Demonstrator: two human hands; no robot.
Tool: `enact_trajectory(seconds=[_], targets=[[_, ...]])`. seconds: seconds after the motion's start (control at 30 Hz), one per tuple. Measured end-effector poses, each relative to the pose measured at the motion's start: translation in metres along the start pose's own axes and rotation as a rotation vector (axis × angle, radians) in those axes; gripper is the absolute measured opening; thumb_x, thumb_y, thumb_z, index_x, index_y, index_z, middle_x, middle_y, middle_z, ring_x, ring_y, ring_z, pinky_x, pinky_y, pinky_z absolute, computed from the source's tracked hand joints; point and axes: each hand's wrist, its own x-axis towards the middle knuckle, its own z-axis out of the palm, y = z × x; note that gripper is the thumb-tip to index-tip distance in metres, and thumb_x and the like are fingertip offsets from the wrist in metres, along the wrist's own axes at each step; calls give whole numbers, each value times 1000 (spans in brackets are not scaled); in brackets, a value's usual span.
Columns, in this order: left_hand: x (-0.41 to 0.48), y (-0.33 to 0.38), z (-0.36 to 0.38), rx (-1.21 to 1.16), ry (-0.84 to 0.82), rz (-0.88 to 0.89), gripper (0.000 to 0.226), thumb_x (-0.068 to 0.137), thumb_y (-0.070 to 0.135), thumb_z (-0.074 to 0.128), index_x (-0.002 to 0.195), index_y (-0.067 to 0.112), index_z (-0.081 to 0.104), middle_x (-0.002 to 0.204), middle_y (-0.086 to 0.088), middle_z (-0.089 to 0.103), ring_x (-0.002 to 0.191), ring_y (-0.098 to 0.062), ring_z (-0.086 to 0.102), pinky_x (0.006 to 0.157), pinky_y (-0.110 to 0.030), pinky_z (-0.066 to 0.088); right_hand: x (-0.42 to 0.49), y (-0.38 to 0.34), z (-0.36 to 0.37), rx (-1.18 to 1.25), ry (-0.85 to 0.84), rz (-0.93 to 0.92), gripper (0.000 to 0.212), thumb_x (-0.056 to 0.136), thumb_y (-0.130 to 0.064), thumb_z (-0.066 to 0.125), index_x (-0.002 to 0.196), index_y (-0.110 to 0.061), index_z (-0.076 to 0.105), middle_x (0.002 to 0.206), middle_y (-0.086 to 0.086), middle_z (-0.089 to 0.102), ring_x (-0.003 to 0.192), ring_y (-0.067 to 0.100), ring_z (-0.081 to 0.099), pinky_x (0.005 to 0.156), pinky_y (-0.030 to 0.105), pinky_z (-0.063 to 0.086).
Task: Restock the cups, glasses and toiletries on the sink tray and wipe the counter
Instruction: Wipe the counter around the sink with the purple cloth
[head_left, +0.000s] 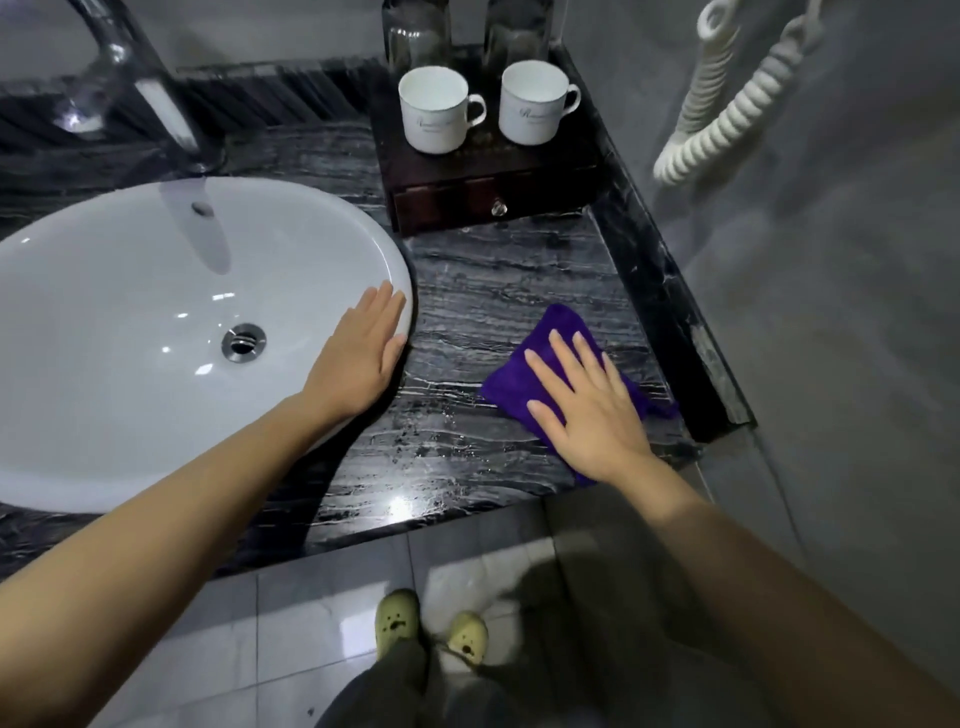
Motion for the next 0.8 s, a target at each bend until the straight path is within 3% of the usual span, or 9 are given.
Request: enact_trajectory(seconds=[0.37, 0.57, 0.8], targets=[[-1, 2, 2, -10, 38, 27, 52, 98, 23, 34, 146, 8, 19, 156, -11, 12, 145, -24, 8, 118, -32, 3, 118, 2, -13, -7, 9, 6, 55, 97, -54, 18, 150, -38, 13, 162, -1, 3, 150, 23, 0, 121, 45, 3], [-1, 2, 1, -19, 46, 38, 52, 98, 22, 35, 145, 8, 20, 156, -11, 12, 145, -23, 8, 118, -32, 4, 168, -4, -23, 23, -28, -79, 52, 100, -47, 21, 150, -36, 15, 162, -3, 3, 150, 20, -1, 121, 41, 1], [0, 3, 0, -22, 46, 26, 51, 98, 22, 35, 145, 9, 21, 156, -10, 13, 145, -22, 8, 118, -31, 3, 163, -6, -26, 37, -68, -260, 51, 101, -42, 25, 151, -33, 15, 162, -8, 4, 149, 16, 0, 120, 39, -1]])
